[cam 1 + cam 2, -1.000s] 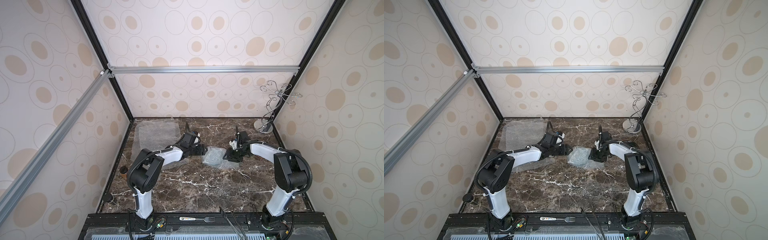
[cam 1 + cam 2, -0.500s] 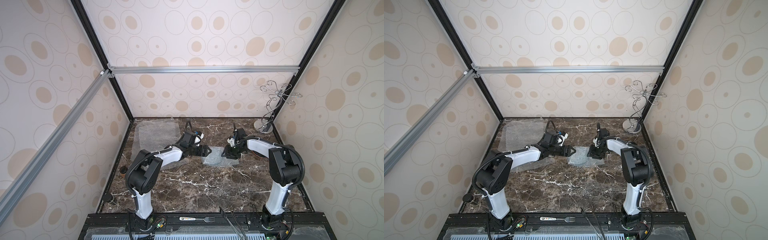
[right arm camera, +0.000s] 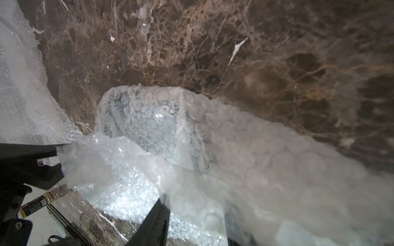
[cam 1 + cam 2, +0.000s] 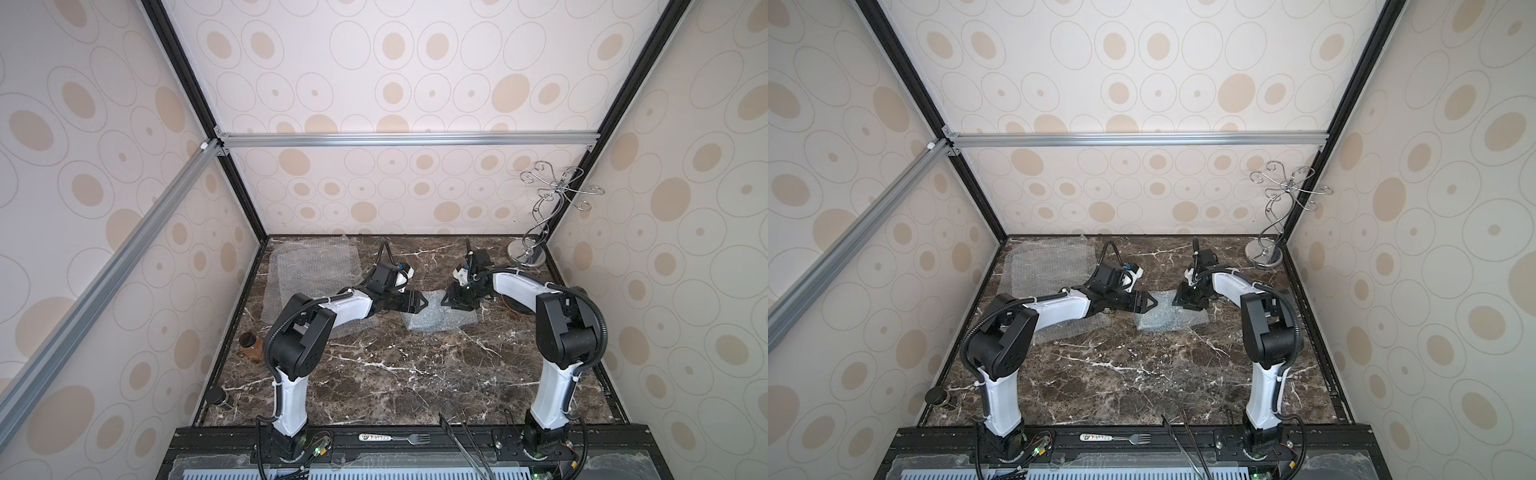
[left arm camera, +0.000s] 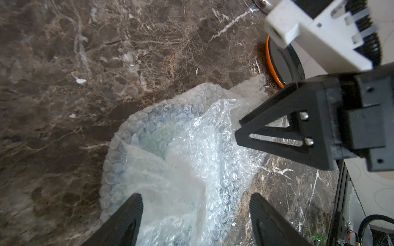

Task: Unpack dinner plates from bubble wrap
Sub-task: Unwrap the bubble wrap at the center of the board.

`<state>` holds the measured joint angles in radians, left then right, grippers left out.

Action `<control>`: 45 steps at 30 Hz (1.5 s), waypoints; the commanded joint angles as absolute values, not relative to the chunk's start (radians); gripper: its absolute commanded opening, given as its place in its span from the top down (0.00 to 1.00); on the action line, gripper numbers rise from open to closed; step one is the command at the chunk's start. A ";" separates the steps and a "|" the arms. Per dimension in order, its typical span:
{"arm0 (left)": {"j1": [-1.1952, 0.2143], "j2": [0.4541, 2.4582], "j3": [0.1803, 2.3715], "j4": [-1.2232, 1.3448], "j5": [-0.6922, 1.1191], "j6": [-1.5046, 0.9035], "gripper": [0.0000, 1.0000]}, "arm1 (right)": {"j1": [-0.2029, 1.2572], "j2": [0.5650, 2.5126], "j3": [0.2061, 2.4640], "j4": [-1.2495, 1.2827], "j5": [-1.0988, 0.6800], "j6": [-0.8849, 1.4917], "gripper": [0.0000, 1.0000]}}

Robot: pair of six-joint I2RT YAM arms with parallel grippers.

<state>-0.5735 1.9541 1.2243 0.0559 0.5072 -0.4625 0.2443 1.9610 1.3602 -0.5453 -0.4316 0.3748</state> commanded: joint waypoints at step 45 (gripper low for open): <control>-0.620 2.118 1.407 0.029 0.455 -0.476 0.24 | 0.225 1.994 1.402 -0.578 -0.453 0.352 0.56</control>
<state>-0.6041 2.1048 1.3678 0.0402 0.4484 -0.4740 0.2287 1.9896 1.4193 -0.5800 -0.4427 0.3542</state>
